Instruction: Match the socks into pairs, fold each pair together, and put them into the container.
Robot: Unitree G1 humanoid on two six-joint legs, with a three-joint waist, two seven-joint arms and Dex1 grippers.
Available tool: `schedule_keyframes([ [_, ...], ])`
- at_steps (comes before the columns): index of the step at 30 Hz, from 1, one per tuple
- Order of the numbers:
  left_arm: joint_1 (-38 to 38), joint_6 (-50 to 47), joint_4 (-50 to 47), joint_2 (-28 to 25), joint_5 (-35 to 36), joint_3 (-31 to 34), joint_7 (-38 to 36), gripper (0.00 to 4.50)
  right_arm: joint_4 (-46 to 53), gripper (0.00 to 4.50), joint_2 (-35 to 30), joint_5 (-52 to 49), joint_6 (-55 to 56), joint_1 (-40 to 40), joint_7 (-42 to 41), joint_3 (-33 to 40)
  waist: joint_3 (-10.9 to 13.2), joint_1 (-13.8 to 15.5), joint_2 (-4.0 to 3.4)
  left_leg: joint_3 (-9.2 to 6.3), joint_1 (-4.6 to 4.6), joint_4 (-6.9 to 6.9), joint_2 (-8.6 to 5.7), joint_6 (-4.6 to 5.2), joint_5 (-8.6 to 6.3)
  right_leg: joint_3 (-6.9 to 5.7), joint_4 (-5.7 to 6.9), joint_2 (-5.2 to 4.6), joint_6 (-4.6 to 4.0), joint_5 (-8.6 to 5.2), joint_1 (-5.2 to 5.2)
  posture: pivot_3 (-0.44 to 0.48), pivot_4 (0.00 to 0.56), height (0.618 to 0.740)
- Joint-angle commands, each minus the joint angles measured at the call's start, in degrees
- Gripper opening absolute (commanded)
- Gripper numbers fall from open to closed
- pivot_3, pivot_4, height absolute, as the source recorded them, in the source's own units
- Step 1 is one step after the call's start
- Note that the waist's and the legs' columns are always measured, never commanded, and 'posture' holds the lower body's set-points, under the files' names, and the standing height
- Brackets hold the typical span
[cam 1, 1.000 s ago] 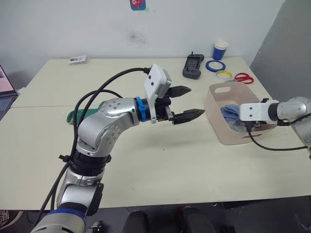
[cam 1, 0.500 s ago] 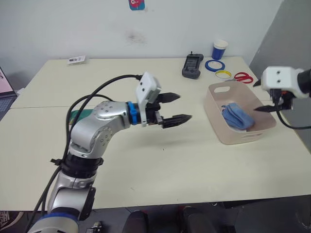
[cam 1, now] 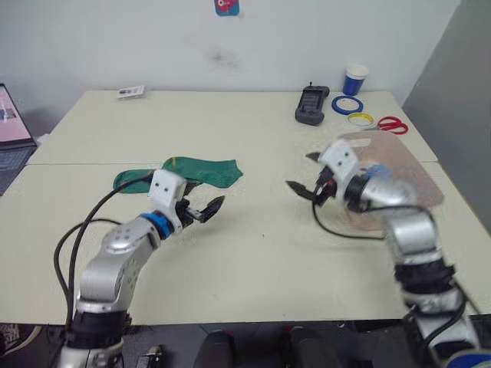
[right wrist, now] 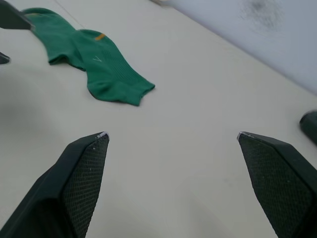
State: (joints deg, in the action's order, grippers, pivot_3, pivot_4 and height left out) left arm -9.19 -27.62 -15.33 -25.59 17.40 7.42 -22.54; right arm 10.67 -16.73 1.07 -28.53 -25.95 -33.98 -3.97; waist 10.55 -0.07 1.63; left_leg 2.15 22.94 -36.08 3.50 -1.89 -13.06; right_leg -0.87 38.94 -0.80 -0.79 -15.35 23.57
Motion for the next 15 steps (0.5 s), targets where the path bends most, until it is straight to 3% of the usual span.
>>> schedule_keyframes([
  [1,4.3,4.0,-4.2,4.2,-4.6,0.6,7.6,4.5,3.5,4.47,2.4,4.3,5.5,4.6,9.4,-1.3,0.0,0.0,0.01,0.07,-0.01,-0.01,-0.09,0.03,-0.02,0.05,-0.02,-0.09,0.12,0.06,-0.01,0.0,0.15,0.74],
  [5,12.8,8.5,-5.0,9.5,-11.3,-1.5,14.7,4.5,2.5,4.47,4.6,6.4,9.7,11.7,15.2,-2.2,-0.2,-0.1,0.23,0.22,-0.06,-0.03,-0.29,0.22,-0.13,0.21,-0.1,-0.27,0.56,0.0,-0.06,0.0,0.15,0.74],
  [11,18.3,10.6,-7.0,11.3,-10.4,-2.3,12.6,4.5,3.0,4.47,4.1,6.1,11.8,14.6,15.8,-2.4,-0.2,-0.4,0.25,0.15,-0.12,-0.01,-0.13,0.25,-0.14,0.15,-0.06,-0.08,0.56,-0.01,-0.06,0.0,0.15,0.74],
  [15,15.2,10.6,-5.7,10.5,-6.8,-0.6,9.0,4.5,2.5,4.47,2.5,4.7,12.4,12.3,12.9,-2.4,-0.2,-0.4,0.25,0.13,-0.12,-0.01,-0.07,0.25,-0.15,0.15,-0.06,0.36,0.55,-0.02,-0.06,0.0,0.15,0.74],
])
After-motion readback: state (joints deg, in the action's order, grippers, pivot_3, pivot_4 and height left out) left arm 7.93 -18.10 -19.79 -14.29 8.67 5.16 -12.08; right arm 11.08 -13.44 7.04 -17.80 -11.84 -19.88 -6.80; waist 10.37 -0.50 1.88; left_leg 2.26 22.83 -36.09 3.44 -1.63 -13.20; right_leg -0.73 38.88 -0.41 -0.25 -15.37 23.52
